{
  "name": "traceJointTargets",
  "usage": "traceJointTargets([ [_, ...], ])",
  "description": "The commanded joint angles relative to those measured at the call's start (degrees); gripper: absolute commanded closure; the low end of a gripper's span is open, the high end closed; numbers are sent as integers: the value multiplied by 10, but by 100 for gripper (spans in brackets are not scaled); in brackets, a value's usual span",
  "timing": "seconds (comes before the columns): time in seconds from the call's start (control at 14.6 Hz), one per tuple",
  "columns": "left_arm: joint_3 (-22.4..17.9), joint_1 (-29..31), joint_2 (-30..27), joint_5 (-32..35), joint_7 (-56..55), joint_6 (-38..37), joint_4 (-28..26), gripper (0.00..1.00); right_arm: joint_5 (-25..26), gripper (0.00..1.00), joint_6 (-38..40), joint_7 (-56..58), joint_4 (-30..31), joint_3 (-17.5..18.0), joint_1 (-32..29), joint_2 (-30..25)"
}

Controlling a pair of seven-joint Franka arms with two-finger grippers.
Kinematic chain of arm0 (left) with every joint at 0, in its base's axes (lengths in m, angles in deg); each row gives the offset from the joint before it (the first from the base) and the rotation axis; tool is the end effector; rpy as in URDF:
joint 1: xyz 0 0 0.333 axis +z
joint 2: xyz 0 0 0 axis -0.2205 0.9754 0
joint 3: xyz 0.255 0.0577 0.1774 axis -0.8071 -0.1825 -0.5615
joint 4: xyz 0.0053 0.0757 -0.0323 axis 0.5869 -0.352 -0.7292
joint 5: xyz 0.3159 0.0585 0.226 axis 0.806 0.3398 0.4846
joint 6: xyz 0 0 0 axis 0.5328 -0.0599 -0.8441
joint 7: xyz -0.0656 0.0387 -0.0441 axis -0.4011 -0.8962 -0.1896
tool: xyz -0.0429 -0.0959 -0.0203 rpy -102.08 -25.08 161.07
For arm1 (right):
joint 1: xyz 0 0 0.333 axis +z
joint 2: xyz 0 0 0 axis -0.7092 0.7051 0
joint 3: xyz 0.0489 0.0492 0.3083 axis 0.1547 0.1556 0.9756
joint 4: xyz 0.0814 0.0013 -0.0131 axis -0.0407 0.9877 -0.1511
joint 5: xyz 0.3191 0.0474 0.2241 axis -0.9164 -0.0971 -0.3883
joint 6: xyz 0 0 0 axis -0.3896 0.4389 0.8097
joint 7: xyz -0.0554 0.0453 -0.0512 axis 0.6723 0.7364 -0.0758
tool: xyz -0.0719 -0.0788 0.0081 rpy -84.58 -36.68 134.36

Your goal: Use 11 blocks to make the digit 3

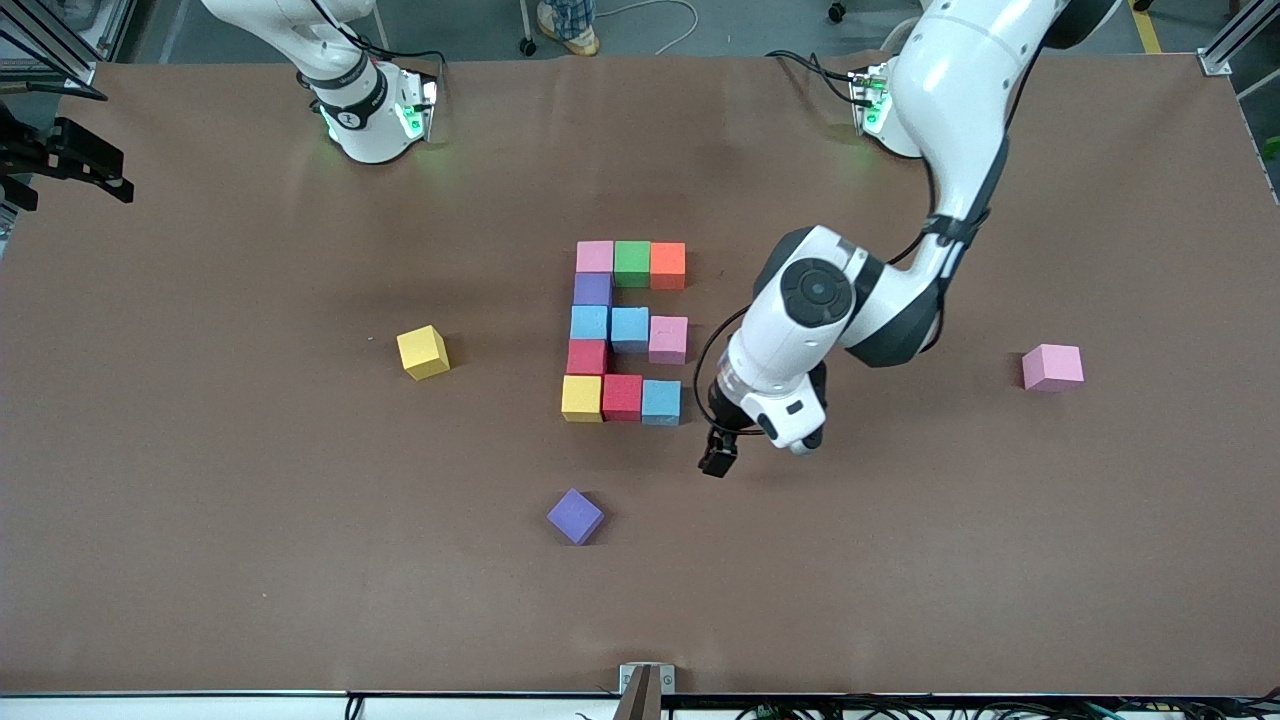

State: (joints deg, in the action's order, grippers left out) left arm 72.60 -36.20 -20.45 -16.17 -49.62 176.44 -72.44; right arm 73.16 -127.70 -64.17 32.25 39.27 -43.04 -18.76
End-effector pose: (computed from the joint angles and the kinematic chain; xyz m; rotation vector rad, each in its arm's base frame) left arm 0.6276 -0.3924 0.3608 2.3022 1.7092 0.0316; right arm 0.4993 -0.0257 0.6654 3.1114 0.1610 -0.1379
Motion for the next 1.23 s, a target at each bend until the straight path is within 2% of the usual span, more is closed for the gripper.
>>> traceJointTargets([
  [0.0, -2, 11, -33, 14, 109, -76, 18, 0, 7, 0, 0, -2, 11, -1, 4, -9],
  [0.14, 1, 38, -46, 10, 228, -160, 39, 0, 7, 0, 0, -2, 11, -1, 4, -9],
  [0.48, -4, 93, -111, 7, 422, -288, 66, 0, 7, 0, 0, -3, 11, -1, 4, -9],
  [0.55, -16, 94, -128, 3, 470, -299, 65, 0, 7, 0, 0, -2, 11, -1, 5, -9],
  [0.62, -45, 90, -148, 2, 532, -311, 64, 0, 7, 0, 0, -3, 11, -1, 4, -9],
  [0.82, -55, 100, -153, 7, 570, -382, 68, 0, 7, 0, 0, -2, 11, -1, 4, -9],
  [1.16, -58, 121, -174, 31, 740, -461, 68, 0, 7, 0, -2, -3, 11, -1, 4, -9],
])
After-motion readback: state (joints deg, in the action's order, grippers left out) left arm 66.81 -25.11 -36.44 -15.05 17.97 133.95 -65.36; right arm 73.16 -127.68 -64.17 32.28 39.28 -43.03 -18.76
